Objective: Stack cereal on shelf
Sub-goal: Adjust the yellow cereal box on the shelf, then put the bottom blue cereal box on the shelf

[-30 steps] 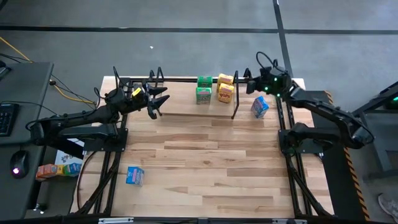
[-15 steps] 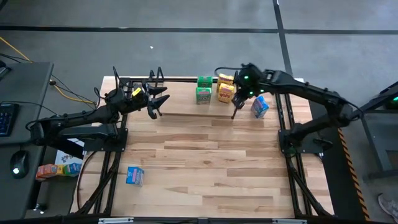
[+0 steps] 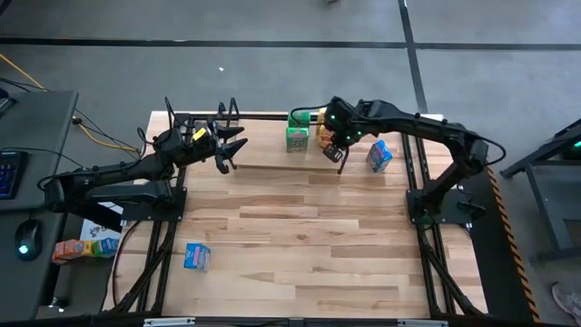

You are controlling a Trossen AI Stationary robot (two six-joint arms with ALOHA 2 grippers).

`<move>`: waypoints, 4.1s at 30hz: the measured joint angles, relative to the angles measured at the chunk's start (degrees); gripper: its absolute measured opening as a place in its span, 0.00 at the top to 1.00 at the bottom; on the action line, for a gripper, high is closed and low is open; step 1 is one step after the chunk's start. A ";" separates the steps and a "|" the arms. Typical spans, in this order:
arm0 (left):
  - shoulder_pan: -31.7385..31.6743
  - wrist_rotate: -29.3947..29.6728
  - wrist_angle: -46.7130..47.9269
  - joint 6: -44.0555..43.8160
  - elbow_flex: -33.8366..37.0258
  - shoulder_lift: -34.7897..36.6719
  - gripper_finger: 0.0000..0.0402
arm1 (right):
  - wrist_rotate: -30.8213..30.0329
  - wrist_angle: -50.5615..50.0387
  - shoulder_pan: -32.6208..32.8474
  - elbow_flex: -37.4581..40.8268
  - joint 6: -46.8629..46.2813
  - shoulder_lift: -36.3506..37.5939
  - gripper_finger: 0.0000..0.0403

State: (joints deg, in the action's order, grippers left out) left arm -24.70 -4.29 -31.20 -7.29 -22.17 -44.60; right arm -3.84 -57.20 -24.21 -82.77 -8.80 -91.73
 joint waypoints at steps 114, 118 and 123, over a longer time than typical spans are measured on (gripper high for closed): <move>76.05 1.87 61.12 -20.64 -19.76 -9.19 0.53 | -10.12 35.64 2.49 51.80 -16.74 51.96 0.55; 79.00 6.22 64.70 -26.77 -19.76 -9.29 0.53 | -10.13 35.64 2.49 51.78 -18.22 51.96 0.55; 80.23 13.96 61.64 -47.29 -19.76 -9.44 0.53 | -10.14 35.60 2.49 51.78 -18.36 51.96 0.55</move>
State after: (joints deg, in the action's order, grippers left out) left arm 55.53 9.66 30.44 -54.58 -41.93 -54.04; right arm -13.98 -21.61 -21.71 -30.98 -27.16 -39.77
